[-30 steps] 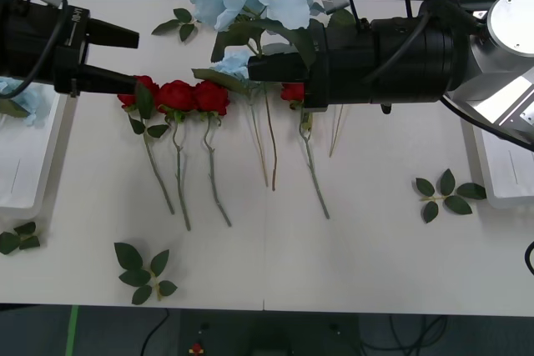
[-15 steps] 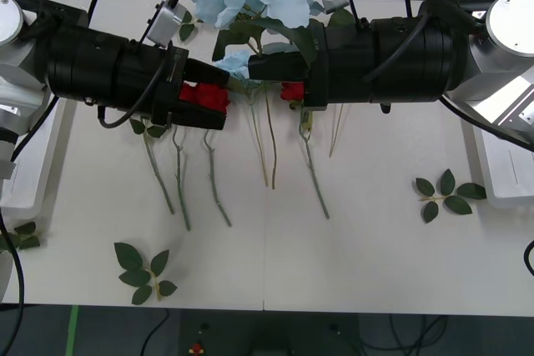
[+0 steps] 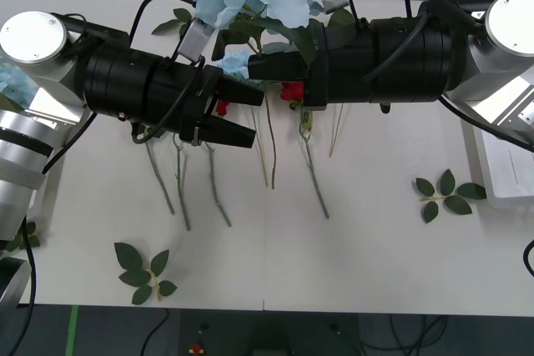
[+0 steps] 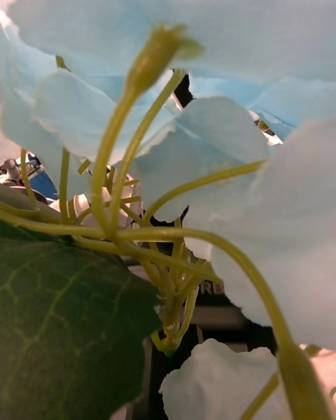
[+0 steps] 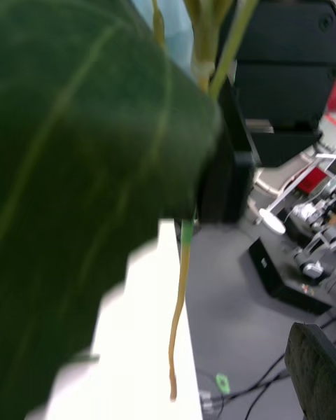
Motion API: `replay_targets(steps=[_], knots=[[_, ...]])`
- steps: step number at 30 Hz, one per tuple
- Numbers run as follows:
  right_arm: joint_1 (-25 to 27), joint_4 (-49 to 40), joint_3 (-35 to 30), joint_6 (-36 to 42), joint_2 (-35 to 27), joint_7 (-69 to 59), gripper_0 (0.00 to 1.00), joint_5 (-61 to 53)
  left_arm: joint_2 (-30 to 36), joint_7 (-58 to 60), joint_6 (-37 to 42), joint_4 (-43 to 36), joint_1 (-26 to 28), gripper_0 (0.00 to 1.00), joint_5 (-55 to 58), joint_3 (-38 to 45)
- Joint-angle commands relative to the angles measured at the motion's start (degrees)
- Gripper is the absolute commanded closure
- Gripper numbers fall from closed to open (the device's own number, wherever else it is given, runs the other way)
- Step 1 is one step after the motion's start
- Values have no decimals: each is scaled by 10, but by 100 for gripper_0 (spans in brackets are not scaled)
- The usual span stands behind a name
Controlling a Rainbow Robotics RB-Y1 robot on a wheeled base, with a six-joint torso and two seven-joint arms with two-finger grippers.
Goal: Place the red flowers into the right box and the blue flowers into the left box. If a person shows an open palm, hand one flower to the person first, then continue sorting.
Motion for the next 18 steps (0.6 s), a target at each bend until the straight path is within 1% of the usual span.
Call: replay_targets(steps=[1, 4, 13, 14, 15, 16, 17, 18], knots=[[-27, -5, 2, -5, 13, 21, 100, -8, -10, 12, -47, -5, -21, 0, 31, -54], [-27, -4, 2, -5, 13, 22, 100, -8, -10, 9, -72, -5, -22, 0, 31, -68], [-27, -5, 3, -6, 13, 23, 100, -8, -10, 9, -86, -5, -22, 0, 31, -78], [-27, -4, 3, -6, 13, 23, 100, -8, -10, 9, -86, -5, -22, 9, 31, -78], [-27, -4, 3, -6, 13, 23, 100, -8, -10, 8, -86, -4, -21, 40, 31, -78], [-27, -5, 3, -6, 13, 24, 100, -8, -10, 7, -86, -5, -22, 88, 31, -78], [-27, -4, 3, -6, 13, 23, 100, -8, -10, 7, -86, -4, -22, 100, 31, -78], [-27, -4, 3, -6, 13, 24, 100, -8, -10, 7, -87, -4, -22, 100, 31, -78]])
